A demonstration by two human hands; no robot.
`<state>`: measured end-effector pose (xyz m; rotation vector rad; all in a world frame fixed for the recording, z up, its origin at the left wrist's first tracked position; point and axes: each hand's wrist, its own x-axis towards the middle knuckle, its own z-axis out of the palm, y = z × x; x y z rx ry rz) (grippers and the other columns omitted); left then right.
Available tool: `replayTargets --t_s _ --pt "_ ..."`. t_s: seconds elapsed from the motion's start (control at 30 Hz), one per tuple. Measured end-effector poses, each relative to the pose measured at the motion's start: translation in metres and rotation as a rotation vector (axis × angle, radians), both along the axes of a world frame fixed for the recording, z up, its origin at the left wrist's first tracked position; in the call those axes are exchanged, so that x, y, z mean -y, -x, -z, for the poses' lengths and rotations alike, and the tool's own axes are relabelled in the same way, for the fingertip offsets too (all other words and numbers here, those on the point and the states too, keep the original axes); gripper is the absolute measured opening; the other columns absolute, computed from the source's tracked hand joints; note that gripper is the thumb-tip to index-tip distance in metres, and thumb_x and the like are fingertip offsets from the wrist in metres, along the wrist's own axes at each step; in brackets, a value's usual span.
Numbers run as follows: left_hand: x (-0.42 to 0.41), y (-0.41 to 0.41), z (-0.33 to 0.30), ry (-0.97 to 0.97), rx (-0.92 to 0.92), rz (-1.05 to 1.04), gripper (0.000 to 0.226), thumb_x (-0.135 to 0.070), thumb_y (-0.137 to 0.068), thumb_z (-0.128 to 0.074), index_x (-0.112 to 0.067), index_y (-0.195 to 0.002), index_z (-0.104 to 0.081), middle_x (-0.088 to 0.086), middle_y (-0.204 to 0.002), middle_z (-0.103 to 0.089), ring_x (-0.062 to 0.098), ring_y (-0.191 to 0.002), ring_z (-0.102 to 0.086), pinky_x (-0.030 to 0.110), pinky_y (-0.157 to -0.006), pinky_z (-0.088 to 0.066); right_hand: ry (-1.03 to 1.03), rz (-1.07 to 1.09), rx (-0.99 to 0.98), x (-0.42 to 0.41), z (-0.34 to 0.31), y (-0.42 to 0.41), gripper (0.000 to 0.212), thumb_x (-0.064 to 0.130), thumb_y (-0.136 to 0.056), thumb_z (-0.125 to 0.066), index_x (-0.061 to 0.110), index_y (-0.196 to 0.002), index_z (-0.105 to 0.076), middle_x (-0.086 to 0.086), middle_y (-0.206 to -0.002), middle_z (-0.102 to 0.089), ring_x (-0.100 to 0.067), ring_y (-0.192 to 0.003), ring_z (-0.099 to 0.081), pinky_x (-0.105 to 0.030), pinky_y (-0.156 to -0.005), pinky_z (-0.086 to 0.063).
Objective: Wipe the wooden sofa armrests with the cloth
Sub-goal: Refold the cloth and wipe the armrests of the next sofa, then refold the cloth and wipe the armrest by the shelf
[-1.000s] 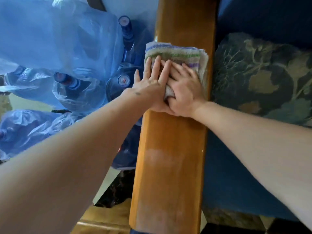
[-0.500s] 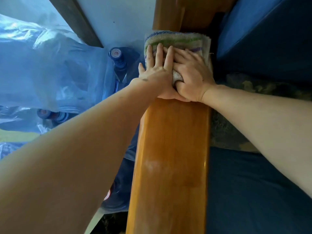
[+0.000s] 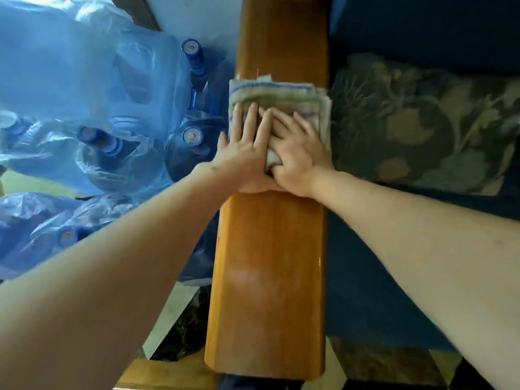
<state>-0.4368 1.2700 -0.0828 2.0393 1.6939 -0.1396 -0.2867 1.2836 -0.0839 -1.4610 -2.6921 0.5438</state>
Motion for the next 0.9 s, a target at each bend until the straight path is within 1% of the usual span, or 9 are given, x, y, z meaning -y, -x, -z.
replayTargets --t_s 0.17,0.3,0.37,0.43,0.53,0.63,0.73,0.83,0.9 --pt "0.151 0.007 -0.005 0.043 -0.069 0.082 0.139 -0.092 -0.06 -0.042 -0.026 -0.149 0.041 0.008 -0.169 0.025 0.035 -0.152 0.03 0.065 -0.123 -0.012 0.075 0.022 -0.064 0.157 -0.005 0.003 0.085 0.037 -0.086 -0.058 0.023 -0.164 -0.028 0.002 -0.173 -0.021 -0.017 -0.16 -0.005 -0.04 -0.129 0.005" --pt "0.261 0.004 -0.016 0.15 -0.117 0.175 0.13 -0.078 -0.077 -0.052 -0.028 -0.137 0.052 0.008 -0.168 0.027 0.035 -0.152 0.029 0.058 -0.126 -0.013 0.19 0.089 -0.096 0.274 -0.01 -0.001 0.083 0.036 -0.091 -0.052 0.023 -0.166 -0.019 0.004 -0.175 -0.014 -0.013 -0.161 0.001 -0.036 -0.128 0.013" --pt "0.299 -0.001 -0.032 0.141 -0.073 0.175 0.118 -0.054 -0.089 -0.058 -0.033 -0.146 0.043 0.002 -0.167 0.026 0.032 -0.154 0.025 0.054 -0.127 -0.014 0.225 0.157 -0.116 0.314 -0.026 -0.006 0.074 0.034 -0.099 -0.047 0.025 -0.166 -0.017 0.007 -0.174 -0.015 -0.011 -0.16 0.002 -0.034 -0.127 0.016" --pt "0.315 -0.008 -0.05 0.108 0.063 0.093 0.1 -0.024 -0.093 -0.061 -0.028 -0.162 0.011 0.002 -0.172 0.005 0.03 -0.159 0.008 0.047 -0.126 -0.02 0.33 0.328 -0.197 0.33 -0.047 -0.007 0.062 0.03 -0.104 -0.043 0.028 -0.164 -0.027 0.007 -0.171 -0.026 -0.013 -0.16 -0.009 -0.034 -0.129 0.007" --pt "0.307 -0.03 -0.09 -0.02 0.391 -0.295 0.077 -0.008 -0.089 -0.066 -0.019 -0.158 -0.033 0.003 -0.159 -0.044 0.023 -0.148 -0.039 0.034 -0.118 -0.036 0.6 0.733 -0.547 0.319 -0.105 -0.013 0.048 0.018 -0.102 -0.046 0.042 -0.141 -0.06 0.008 -0.147 -0.059 -0.015 -0.141 -0.047 -0.036 -0.122 -0.034" --pt "0.297 -0.057 -0.144 -0.049 0.671 -0.718 0.08 -0.022 -0.086 -0.078 -0.02 -0.154 -0.036 0.005 -0.149 -0.051 0.022 -0.137 -0.05 0.045 -0.113 -0.044 0.78 1.016 -1.042 0.315 -0.172 -0.047 0.045 0.012 -0.103 -0.053 0.047 -0.092 -0.081 0.019 -0.101 -0.079 0.005 -0.102 -0.069 -0.021 -0.089 -0.054" --pt "0.297 -0.076 -0.187 0.096 0.91 -1.039 0.078 -0.046 -0.084 -0.078 -0.022 -0.147 -0.038 0.004 -0.138 -0.058 0.025 -0.122 -0.061 0.049 -0.105 -0.051 0.943 1.298 -1.345 0.33 -0.224 -0.093 0.016 0.024 -0.1 -0.065 0.018 -0.109 -0.077 -0.01 -0.107 -0.081 -0.026 -0.098 -0.076 -0.039 -0.086 -0.057" --pt "0.316 -0.105 -0.221 0.207 0.817 -1.013 0.062 -0.055 -0.094 -0.061 -0.016 -0.14 -0.047 0.004 -0.132 -0.06 0.023 -0.114 -0.059 0.043 -0.1 -0.049 0.99 1.393 -1.589 0.361 -0.279 -0.14 0.031 0.03 -0.096 -0.068 0.004 -0.112 -0.075 -0.02 -0.106 -0.079 -0.036 -0.091 -0.079 -0.049 -0.087 -0.057" --pt "0.327 -0.134 -0.239 0.351 0.864 -0.996 0.055 -0.058 -0.096 -0.056 -0.013 -0.128 -0.056 0.01 -0.127 -0.066 0.028 -0.111 -0.063 0.049 -0.103 -0.05 0.962 1.413 -1.722 0.381 -0.314 -0.171 0.037 0.033 -0.097 -0.066 0.002 -0.115 -0.074 -0.023 -0.11 -0.078 -0.039 -0.093 -0.078 -0.052 -0.091 -0.055"
